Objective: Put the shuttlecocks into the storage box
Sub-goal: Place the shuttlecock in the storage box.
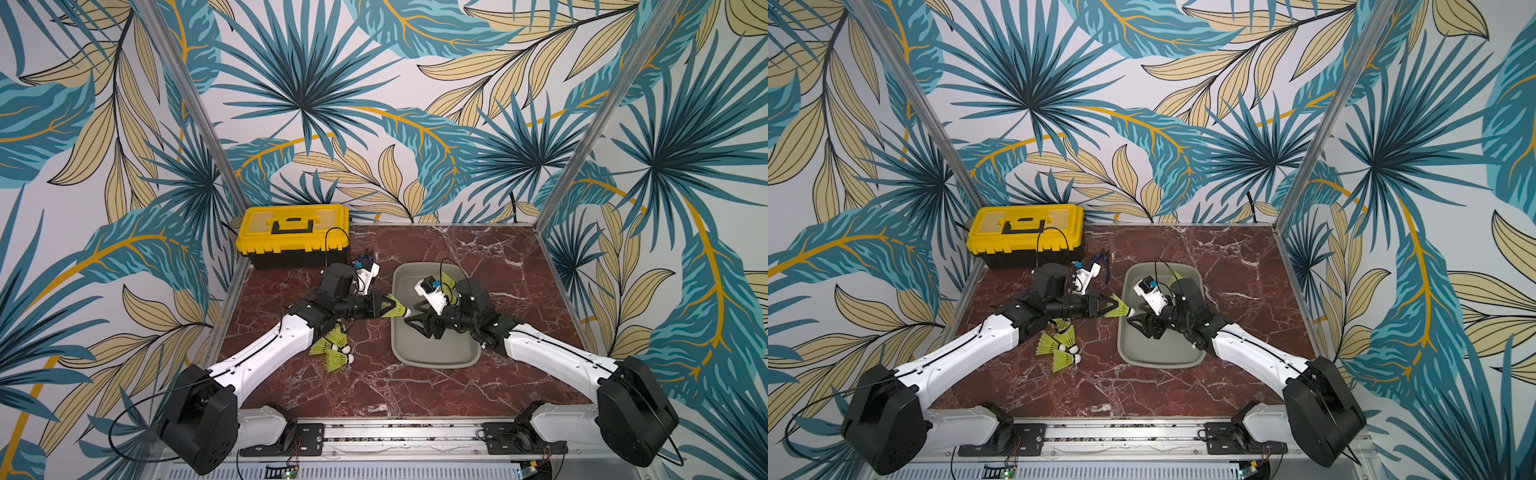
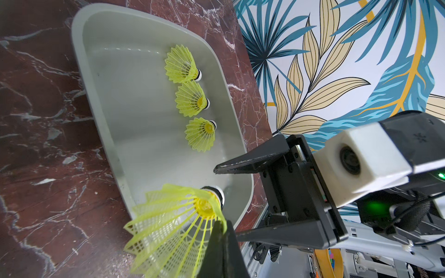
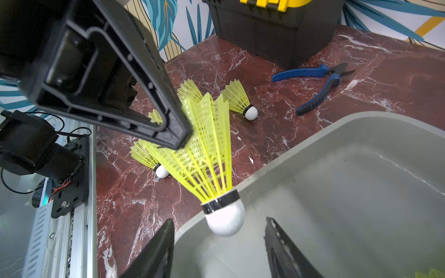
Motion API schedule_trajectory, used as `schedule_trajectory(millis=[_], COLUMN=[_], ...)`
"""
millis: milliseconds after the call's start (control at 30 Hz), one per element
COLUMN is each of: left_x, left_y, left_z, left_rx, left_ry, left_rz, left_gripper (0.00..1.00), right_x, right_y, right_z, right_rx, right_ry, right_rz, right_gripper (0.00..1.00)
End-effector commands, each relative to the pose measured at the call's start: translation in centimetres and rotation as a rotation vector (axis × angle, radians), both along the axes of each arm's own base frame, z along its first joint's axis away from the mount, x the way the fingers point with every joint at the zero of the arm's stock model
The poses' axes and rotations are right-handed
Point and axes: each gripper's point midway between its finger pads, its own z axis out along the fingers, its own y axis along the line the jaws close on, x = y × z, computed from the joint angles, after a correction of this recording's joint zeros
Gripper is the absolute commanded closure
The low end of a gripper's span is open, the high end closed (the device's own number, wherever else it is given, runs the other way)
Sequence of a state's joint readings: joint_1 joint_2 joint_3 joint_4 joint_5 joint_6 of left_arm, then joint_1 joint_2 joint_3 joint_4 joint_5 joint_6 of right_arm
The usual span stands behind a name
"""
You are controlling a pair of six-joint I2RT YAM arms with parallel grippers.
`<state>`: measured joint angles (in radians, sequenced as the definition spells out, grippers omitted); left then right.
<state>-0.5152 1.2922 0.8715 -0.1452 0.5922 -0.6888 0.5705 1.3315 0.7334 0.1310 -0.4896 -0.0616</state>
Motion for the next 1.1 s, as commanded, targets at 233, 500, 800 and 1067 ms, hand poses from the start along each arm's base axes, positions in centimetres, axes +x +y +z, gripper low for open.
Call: schedule_trajectory(millis=[233,500,800,1067], left_x=[1.0,1.0,0.7,-0.4], left_y=[-0.6,-0.7,-0.2,0.8], left_z=[2.4,2.4,1.8,0.4], left_rx=[-0.048,-0.054,0.018,0.196], left_ry=[-0.052,-0.049,-0.066,-0.073], left_rz=[-0.004,-0.005,-0.026,-0.127], left_gripper=[1.0,1.0,0.76,0.65], right_x=[0.7,0.9,1.0,0.3], right_y=[1.7,1.9,1.0,0.3], right_z=[0.2,-0.2,-0.6,-0.9], right_rx=[0.039,0.035,-0.026,-0.094], right_ry=[0.005,0.011,-0.018,-0.016], right_rz=[0.044,0.045,0.022,0.046], right_gripper=[0.5,0.64,0.83,0.83])
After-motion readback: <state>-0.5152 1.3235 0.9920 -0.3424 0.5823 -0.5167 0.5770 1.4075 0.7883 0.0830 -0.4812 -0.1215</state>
